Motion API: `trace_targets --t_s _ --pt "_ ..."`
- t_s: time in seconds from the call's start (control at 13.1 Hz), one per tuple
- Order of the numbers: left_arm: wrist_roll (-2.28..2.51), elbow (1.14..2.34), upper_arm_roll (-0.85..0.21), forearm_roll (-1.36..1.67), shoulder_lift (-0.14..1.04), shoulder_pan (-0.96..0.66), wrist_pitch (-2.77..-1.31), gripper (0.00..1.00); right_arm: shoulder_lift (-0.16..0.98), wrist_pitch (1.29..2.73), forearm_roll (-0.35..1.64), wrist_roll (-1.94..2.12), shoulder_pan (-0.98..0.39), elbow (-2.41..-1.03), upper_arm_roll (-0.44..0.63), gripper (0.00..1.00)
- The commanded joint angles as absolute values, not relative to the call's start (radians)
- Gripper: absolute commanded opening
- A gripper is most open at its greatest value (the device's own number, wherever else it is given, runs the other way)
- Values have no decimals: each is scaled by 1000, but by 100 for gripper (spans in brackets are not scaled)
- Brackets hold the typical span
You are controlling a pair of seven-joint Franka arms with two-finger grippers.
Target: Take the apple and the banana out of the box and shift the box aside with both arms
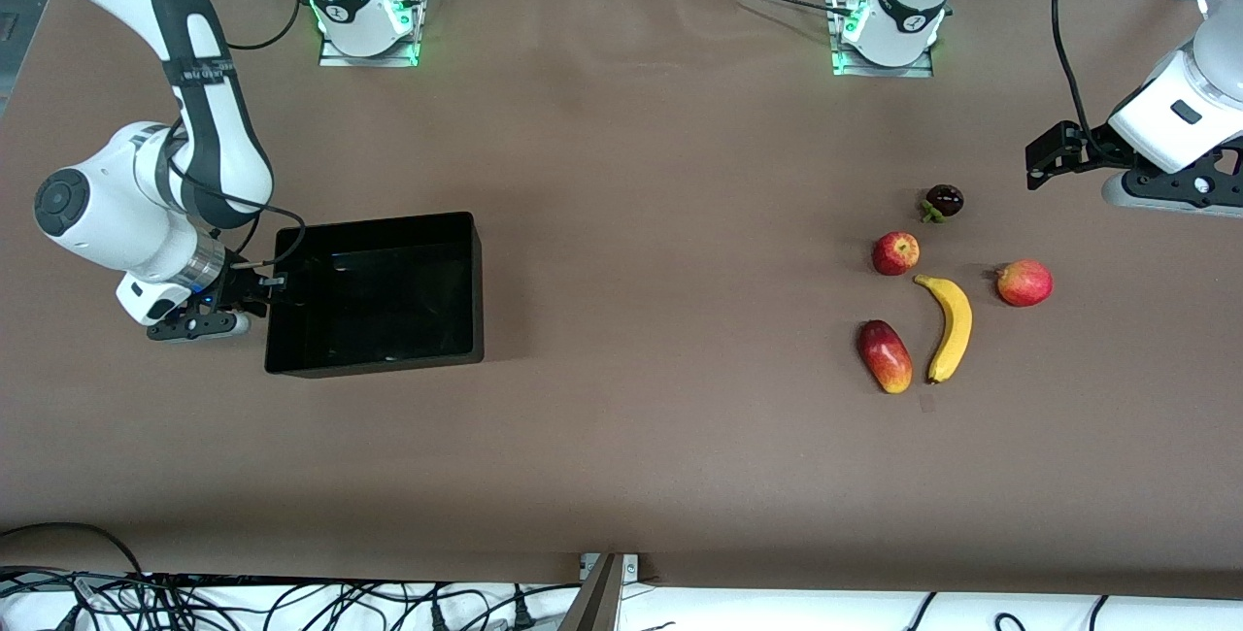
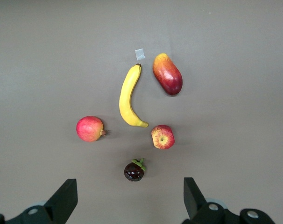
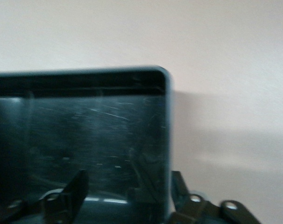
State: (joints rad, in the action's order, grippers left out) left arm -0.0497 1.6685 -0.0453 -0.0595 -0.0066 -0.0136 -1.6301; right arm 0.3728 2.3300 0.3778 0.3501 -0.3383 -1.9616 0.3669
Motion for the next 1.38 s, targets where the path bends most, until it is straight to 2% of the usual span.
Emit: trace_targets --t_s 0.0,0.23,0.46,0.69,0.92,1.22,1.3 --pt "-46 1671 -41 -38 -20 -18 -1634 100 328 2190 272 182 -377 -1884 371 100" --pt "-46 1671 -41 -38 -20 -18 -1634 100 234 1947 148 72 -400 -1764 357 100" --pt "-46 1671 -41 -38 -20 -18 -1634 100 89 1801 62 69 -454 -1755 356 100" --pt "-46 1671 -41 -38 -20 -18 -1632 100 14 1738 34 71 -460 -1738 338 100" --pt "-46 1671 -41 -38 -20 -18 -1632 100 15 1691 29 74 -298 -1688 172 100" --pt "-46 1671 -41 -38 -20 -18 -1632 100 40 1689 35 84 -221 -1652 129 100" --pt "-46 1671 -41 -38 -20 -18 -1632 100 40 1683 32 84 -181 -1641 82 100"
